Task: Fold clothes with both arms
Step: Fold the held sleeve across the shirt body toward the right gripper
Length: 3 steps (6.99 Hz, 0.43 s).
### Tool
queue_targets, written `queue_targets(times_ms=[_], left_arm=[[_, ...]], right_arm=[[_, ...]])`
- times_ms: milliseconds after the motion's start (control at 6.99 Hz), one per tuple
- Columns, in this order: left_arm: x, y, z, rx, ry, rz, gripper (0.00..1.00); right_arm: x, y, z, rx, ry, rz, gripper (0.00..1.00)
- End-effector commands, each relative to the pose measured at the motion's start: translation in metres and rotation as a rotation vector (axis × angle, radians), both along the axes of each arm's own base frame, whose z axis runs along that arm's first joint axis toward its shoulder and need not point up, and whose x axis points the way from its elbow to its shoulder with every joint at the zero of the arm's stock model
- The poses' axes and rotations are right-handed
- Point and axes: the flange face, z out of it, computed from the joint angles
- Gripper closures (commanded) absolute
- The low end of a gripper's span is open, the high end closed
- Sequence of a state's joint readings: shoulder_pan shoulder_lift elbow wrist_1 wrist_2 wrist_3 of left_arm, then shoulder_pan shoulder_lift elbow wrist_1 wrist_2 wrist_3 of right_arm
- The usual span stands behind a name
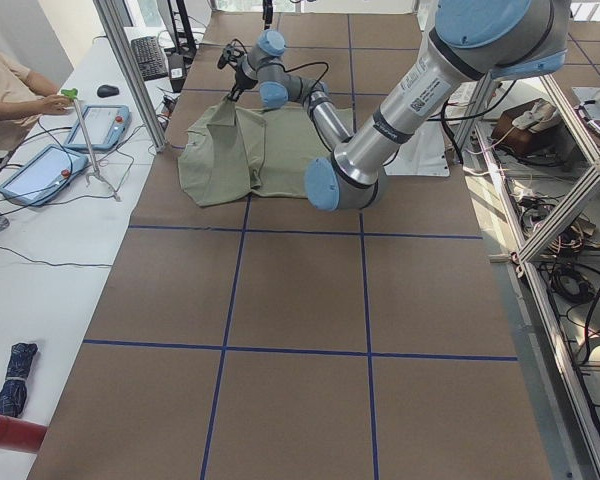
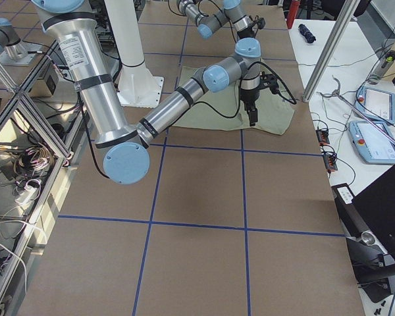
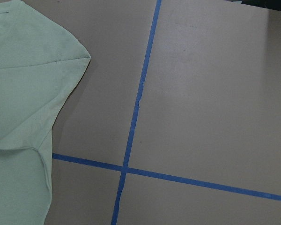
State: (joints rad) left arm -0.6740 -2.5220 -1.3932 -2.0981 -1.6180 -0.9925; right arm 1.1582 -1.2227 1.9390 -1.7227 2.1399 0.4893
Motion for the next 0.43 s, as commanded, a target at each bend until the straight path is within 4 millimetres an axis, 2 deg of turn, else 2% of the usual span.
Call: queue_targets(times_ms=[0,143,286], left_arm=[[0.086,0.048,-0.008,0.167,0.023,0.082,1.00],[0.110,0.060,0.004,0.210,0.012,0.091,1.00],[0.112,0.063,0.002,0.213,0.021,0.098,0.27]], right_arm=[[0.001,0.001,0.003,-0.004,0.003,0.002,0.00],[0.002,0.001,0.005,-0.006,0.004,0.002,0.00],[0.001,0.001,0.005,-0.005,0.004,0.001,0.00]])
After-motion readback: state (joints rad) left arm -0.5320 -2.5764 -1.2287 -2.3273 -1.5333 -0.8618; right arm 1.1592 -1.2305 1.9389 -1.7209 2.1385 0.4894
